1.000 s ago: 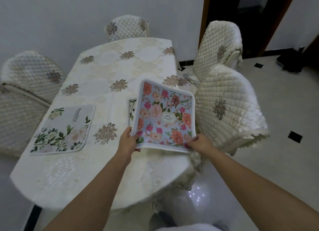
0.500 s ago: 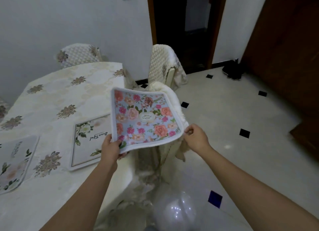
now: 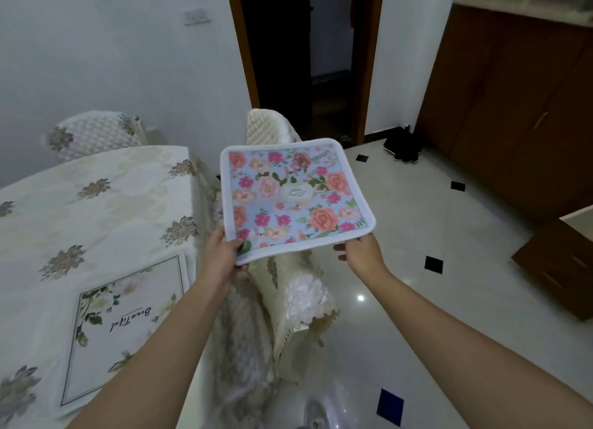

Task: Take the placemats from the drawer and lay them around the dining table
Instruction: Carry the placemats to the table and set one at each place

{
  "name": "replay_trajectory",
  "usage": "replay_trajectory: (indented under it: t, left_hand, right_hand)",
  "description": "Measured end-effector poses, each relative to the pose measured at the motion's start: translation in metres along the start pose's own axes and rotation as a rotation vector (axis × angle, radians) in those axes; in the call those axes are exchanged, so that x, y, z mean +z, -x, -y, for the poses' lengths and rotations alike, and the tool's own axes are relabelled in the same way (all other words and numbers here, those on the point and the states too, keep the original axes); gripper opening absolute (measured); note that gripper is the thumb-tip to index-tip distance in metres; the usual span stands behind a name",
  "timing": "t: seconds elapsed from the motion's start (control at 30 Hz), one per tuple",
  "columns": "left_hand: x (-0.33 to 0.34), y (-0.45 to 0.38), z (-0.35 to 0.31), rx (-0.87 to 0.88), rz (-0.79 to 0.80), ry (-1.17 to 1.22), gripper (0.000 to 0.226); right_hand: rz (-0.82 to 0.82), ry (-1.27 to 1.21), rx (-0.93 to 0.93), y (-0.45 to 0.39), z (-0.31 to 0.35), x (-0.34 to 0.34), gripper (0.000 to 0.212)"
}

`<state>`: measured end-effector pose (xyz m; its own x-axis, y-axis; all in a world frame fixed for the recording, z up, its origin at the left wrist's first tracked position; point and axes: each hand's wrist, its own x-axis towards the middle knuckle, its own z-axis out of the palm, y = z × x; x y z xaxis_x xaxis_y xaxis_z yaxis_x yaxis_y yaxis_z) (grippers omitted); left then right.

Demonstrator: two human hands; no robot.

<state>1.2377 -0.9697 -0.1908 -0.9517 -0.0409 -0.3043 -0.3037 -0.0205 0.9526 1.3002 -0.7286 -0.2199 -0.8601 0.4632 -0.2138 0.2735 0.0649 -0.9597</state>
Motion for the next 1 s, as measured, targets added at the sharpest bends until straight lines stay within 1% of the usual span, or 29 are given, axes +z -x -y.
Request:
replay_trajectory:
  t: [0.13,0.2,0.33,0.4,0.43,0.53,0.57,0.7,0.83,0.93,1.0]
  left_hand:
    - [0.038,-0.033,-0.007,0.045,0.037,-0.173,0.031]
    - [0.052,-0.047,-0.01,0.043,0.048,-0.215,0.029]
    - [0.078,-0.078,-0.015,0.034,0.049,-0.256,0.026]
    - [0.094,-0.095,-0.017,0.038,0.043,-0.28,0.025]
    - [0.103,-0.104,-0.018,0.036,0.039,-0.277,0.025]
    - [0.136,-0.128,-0.022,0.029,0.013,-0.231,0.028]
    - [0.149,-0.138,-0.024,0.033,0.003,-0.23,0.027]
    - [0.209,-0.177,-0.033,0.082,-0.064,-0.288,0.024]
    - [0.271,-0.203,-0.041,0.107,-0.109,-0.265,0.027]
    - [0.298,-0.218,-0.045,0.118,-0.164,-0.259,0.027]
    - [0.306,-0.226,-0.05,0.095,-0.222,-0.21,0.026]
  right_hand:
    - [-0.062,-0.026,-0.004,-0.046,0.008,-0.021,0.025]
    - [-0.107,-0.093,0.028,-0.065,0.017,-0.03,0.028]
    - [-0.107,-0.268,0.141,-0.1,0.032,-0.049,0.056]
    - [-0.095,-0.25,0.173,-0.123,0.034,-0.058,0.06]
    - [-0.092,-0.239,0.181,-0.136,0.034,-0.061,0.055]
    - [-0.081,-0.188,0.142,-0.179,0.033,-0.073,0.026]
    - [-0.079,-0.165,0.124,-0.195,0.033,-0.078,0.023]
    - [-0.055,-0.097,0.066,-0.26,0.04,-0.107,0.019]
    - [-0.018,0.025,0.026,-0.33,0.048,-0.145,0.018]
    - [0.027,0.076,-0.016,-0.372,0.06,-0.155,0.02]
    - [0.063,0.08,-0.041,-0.394,0.069,-0.151,0.021]
